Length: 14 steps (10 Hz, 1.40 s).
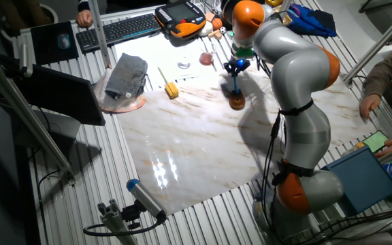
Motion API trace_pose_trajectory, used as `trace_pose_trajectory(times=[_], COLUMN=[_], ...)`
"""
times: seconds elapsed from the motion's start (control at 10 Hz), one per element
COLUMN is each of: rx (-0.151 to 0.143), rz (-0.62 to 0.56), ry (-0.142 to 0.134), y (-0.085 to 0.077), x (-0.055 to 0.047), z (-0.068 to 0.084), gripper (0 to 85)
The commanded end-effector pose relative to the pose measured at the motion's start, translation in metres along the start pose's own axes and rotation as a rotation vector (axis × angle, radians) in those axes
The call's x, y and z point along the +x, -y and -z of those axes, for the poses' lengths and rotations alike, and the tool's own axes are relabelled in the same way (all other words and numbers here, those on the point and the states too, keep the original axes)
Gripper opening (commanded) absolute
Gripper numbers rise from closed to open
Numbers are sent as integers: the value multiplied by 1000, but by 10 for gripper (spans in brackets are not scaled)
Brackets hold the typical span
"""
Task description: Scrub the table with a brush
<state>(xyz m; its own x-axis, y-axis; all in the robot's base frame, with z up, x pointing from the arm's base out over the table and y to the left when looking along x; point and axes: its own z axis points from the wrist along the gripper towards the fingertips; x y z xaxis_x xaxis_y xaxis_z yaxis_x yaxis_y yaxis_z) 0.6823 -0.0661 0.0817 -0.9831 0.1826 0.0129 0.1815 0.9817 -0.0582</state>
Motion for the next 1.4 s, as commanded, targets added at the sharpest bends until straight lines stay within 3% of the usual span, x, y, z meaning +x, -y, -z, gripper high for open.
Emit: trace_pose_trajectory(times=[0.0, 0.1, 0.4, 0.8, 1.1, 1.3], rx=[-3, -22, 7, 12, 56, 21], rz=[-9, -31, -121, -194, -120, -38], ry=[2, -4, -27, -24, -22, -15], y=[-2, -6, -37, -69, -61, -36], x=[-4, -7, -7, 16, 26, 20], z=[-2, -2, 8, 5, 7, 1], gripper=[0, 0, 0, 0, 0, 0])
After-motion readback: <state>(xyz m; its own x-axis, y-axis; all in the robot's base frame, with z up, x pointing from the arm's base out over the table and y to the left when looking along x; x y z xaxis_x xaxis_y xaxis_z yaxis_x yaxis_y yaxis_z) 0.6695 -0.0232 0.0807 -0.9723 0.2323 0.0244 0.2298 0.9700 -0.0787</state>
